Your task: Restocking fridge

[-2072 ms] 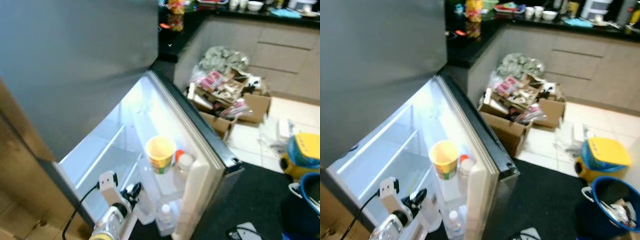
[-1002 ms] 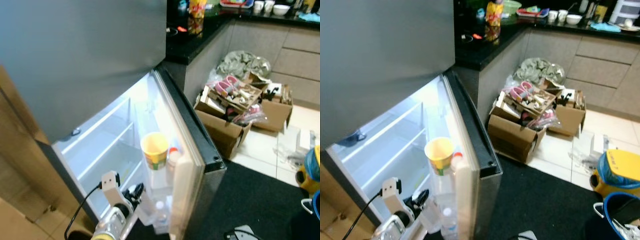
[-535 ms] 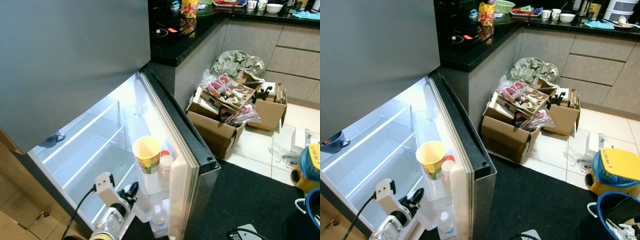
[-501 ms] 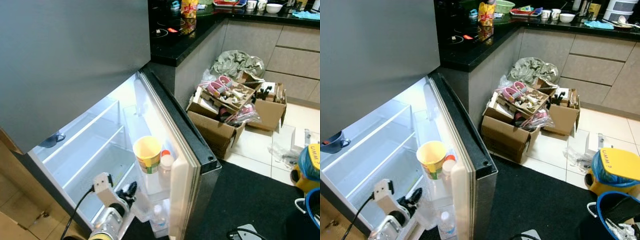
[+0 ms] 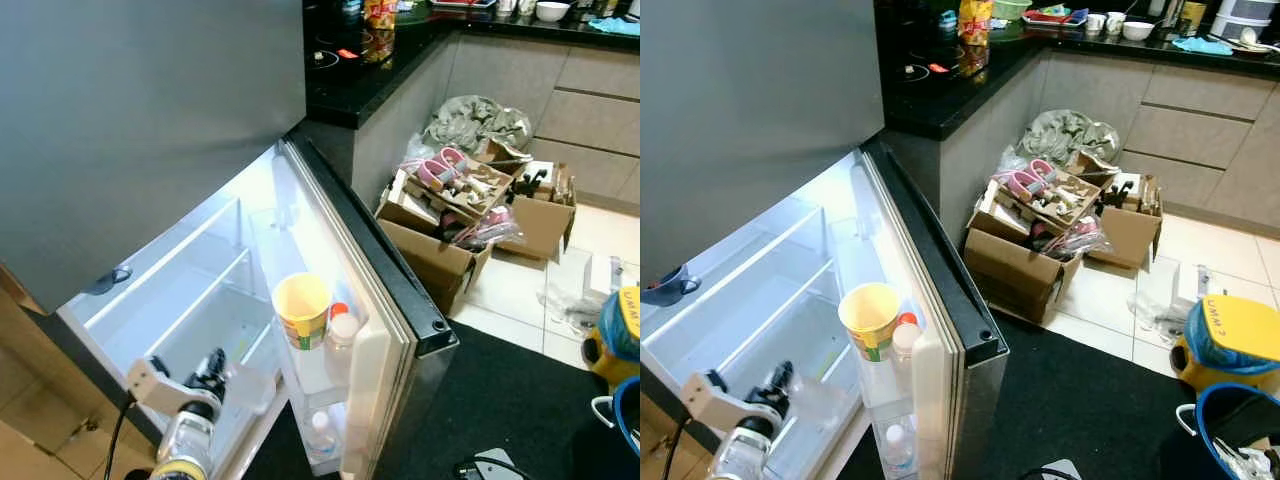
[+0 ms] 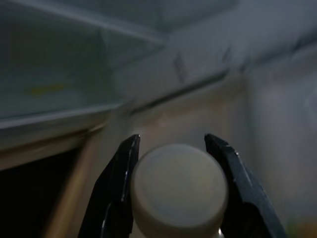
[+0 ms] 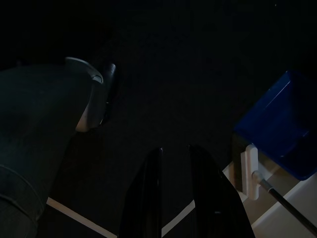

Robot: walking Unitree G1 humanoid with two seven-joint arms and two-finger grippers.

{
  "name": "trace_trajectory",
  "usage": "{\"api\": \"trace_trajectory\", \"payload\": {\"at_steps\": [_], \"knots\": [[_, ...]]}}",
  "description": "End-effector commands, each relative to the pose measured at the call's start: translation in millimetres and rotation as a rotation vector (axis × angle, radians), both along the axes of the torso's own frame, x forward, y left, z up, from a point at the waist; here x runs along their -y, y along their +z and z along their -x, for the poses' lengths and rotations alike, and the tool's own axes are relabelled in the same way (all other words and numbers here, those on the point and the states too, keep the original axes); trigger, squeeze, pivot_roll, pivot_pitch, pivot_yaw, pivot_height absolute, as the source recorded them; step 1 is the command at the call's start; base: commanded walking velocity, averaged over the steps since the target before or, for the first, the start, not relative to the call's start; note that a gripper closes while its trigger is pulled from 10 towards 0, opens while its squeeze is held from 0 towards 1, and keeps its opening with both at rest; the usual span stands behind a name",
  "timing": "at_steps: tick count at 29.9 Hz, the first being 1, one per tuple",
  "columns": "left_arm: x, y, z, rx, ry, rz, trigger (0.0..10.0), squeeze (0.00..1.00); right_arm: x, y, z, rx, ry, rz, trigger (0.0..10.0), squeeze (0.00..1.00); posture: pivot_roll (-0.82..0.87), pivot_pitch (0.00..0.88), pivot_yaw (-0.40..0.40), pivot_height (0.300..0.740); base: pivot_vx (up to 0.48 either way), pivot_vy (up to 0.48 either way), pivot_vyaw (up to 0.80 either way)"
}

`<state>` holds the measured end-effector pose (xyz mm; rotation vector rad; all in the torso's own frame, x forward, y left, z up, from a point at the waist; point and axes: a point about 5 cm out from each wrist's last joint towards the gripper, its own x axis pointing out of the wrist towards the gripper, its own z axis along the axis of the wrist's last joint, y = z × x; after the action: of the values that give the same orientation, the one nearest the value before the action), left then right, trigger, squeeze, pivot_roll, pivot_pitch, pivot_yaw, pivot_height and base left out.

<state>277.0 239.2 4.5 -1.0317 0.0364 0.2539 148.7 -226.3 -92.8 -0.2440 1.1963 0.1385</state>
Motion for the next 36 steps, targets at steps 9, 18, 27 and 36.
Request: {"api": "trace_trajectory", "payload": {"at_steps": [9,18,27,36], "knots": [[42.1,41,-37.4,0.343,-0.266,0.166,10.0,0.00,-1.2,-1,2.1,-0.007,-0.007,-0.008,10.0,0.00,-0.03,0.000,-0.001,0.740,0.000,0.000,0.00],[88.0,41,-40.5,0.373,-0.417,0.228,10.0,0.00,-1.8,-1,2.1,-0.005,-0.011,-0.012,10.0,0.00,-0.03,0.000,0.001,0.740,0.000,0.000,0.00],[130.3,51,-47.1,0.400,-0.541,0.256,10.0,0.00,-1.9,-1,2.2,-0.005,-0.015,-0.013,10.0,0.00,-0.04,0.000,0.005,0.740,0.000,0.000,0.00],[118.3,41,-42.0,0.335,-0.533,0.179,10.0,0.00,-2.9,-1,2.2,-0.004,-0.020,-0.017,10.0,0.00,-0.04,0.000,0.013,0.740,0.000,0.000,0.00]]}}
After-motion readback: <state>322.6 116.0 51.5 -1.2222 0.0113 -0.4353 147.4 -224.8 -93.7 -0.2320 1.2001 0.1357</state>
